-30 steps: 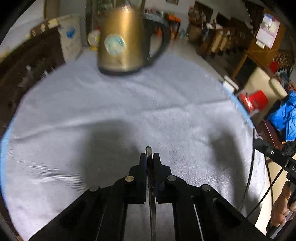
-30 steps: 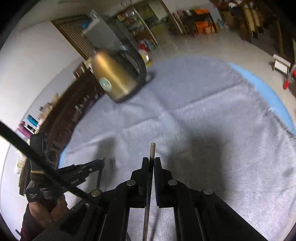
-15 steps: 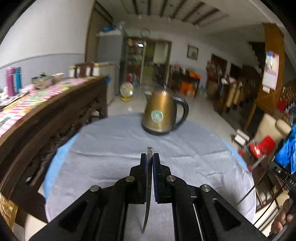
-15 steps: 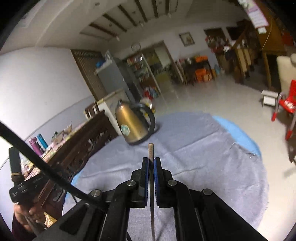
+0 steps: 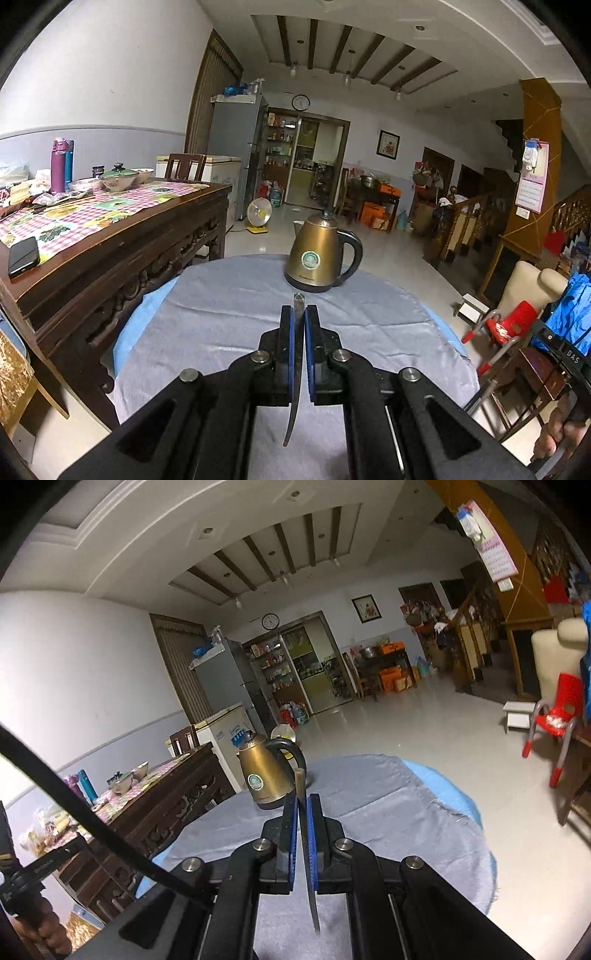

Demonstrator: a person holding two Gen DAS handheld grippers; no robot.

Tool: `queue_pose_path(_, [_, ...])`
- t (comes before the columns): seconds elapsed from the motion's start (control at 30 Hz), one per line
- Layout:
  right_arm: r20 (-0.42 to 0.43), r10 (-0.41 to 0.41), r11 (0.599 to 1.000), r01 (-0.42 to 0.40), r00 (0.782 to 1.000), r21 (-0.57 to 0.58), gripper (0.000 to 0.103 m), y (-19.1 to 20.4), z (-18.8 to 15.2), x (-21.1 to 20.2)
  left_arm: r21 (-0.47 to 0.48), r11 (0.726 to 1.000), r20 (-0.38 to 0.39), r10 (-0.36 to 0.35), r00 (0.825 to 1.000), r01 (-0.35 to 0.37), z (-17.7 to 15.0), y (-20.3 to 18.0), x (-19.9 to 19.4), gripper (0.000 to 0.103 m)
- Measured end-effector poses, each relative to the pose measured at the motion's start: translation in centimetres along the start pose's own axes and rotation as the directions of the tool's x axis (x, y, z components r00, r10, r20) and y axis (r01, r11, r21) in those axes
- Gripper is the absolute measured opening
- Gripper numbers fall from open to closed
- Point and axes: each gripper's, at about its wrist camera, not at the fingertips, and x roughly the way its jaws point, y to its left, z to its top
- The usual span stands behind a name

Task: Organize utensils
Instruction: 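Lift the held chopsticks with both tools and carry them over the cup, then lower the chopsticks into the cup with both tools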

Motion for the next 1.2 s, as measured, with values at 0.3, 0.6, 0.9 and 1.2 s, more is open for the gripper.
queue_pose_path(0.3, [-0.041, -0.002, 0.999, 0.0, 0.999, -0.04, 0.006, 0.9, -1.1, -2.8, 0.009, 1.0, -0.02, -0.028, 0.999, 0.028, -1.0, -1.0, -2.9, 0.006])
queue_pose_path(0.6, [-0.014, 0.047, 0.997, -0.048, 0.999, -0.063, 0.006, 2.5, -0.8, -5.2, 0.014, 0.999, -0.024, -0.044, 0.999, 0.045, -1.1, -1.5, -5.2, 0.006])
queue_pose_path(0.9, [-0.019, 0.07, 0.994, -0.071, 0.997, -0.081, 0.006, 4.1, -0.5, -6.0, 0.025, 0.994, -0.028, -0.105, 0.994, 0.106, -0.9, -2.6, -6.9, 0.006])
queue_pose_path(1.2, [-0.023, 0.091, 0.99, -0.093, 0.996, -0.103, 0.005, 5.1, -0.5, -6.5, 0.029, 0.991, -0.025, -0.129, 0.991, 0.13, -0.9, -3.4, -7.3, 0.006])
